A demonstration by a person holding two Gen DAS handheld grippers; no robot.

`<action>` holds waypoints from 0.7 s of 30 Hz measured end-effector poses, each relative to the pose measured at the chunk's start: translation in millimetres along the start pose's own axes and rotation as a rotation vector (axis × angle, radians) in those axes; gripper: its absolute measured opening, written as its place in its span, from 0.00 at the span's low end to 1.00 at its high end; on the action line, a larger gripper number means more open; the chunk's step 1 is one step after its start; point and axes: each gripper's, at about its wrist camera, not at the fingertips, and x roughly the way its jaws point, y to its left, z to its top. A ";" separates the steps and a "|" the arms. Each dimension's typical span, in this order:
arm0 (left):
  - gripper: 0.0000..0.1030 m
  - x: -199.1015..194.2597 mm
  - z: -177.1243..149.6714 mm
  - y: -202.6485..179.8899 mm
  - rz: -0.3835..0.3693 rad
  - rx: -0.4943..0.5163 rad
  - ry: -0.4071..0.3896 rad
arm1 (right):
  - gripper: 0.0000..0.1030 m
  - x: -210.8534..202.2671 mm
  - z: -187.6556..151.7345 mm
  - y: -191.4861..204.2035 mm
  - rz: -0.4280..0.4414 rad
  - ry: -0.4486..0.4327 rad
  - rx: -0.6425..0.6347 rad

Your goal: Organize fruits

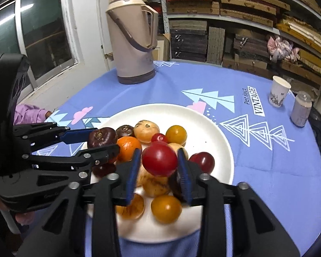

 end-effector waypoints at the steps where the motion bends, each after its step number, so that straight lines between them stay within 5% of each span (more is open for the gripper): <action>1: 0.50 2.1 1.7 1.7 0.023 -0.011 0.006 | 0.40 1.5 0.0 -2.7 0.000 -0.002 0.013; 3: 0.76 2.0 2.9 7.2 0.046 -0.043 0.008 | 0.42 -0.9 -2.8 -6.9 0.010 -0.013 0.030; 8: 0.90 -4.5 -3.0 7.6 0.037 -0.053 0.013 | 0.61 -21.4 -15.1 -12.2 0.010 -0.044 0.048; 15: 0.94 -25.1 -17.5 -4.6 0.005 -0.042 0.014 | 0.91 -54.2 -41.6 -3.8 -0.092 -0.051 0.031; 21: 0.96 -46.8 -32.7 -14.9 0.008 -0.025 -0.005 | 0.95 -73.3 -59.0 4.6 -0.123 -0.039 0.024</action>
